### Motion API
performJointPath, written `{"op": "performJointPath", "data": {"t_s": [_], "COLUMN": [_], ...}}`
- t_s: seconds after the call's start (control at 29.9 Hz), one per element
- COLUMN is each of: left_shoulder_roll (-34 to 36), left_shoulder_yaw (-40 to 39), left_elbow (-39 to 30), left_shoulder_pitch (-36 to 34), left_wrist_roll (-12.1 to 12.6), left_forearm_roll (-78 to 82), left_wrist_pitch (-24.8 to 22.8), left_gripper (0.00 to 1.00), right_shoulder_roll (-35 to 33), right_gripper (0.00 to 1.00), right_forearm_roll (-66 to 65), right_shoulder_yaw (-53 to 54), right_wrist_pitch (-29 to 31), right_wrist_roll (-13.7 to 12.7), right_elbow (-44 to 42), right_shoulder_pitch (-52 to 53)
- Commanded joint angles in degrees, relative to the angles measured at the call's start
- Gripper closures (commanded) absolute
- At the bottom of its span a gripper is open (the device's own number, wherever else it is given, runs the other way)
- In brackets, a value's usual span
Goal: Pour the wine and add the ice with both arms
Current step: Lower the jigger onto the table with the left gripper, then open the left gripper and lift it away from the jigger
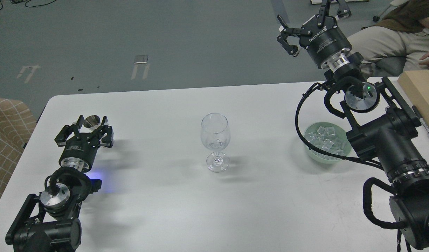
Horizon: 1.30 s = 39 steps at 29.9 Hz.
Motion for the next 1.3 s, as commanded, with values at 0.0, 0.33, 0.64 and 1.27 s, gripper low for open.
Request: {"op": "performJointPath", "data": {"t_s": [0.0, 0.33, 0.64, 1.27], "left_shoulder_roll": [0.0, 0.6, 3.2, 10.1], "left_shoulder_yaw": [0.0, -0.3, -0.7, 0.0], "left_elbow": [-0.1, -1.0, -4.1, -10.1], "left_shoulder_pitch": [0.0, 0.8, 0.8, -0.7], "left_wrist_roll": [-0.1, -0.2, -0.2, 0.5], "left_forearm_roll": [0.1, 0.1, 0.2, 0.3], "left_wrist_pitch": [-0.3, -3.4, -3.4, -3.2], "left_gripper": [0.11, 0.03, 0.03, 0.02], "right_shoulder_roll": [0.0, 0.0, 0.0, 0.1], "right_gripper": [0.0, 0.0, 0.0, 0.0], "right_forearm_roll": [0.0, 0.0, 0.0, 0.0], "right_shoulder_yaw": [-0.1, 0.0, 0.0, 0.1], "right_wrist_pitch": [0.0, 0.0, 0.0, 0.0], "right_wrist_roll": [0.0, 0.0, 0.0, 0.0], "right_elbow": [0.0, 0.1, 0.1, 0.2], "right_shoulder_pitch": [0.0, 0.0, 0.0, 0.1]}}
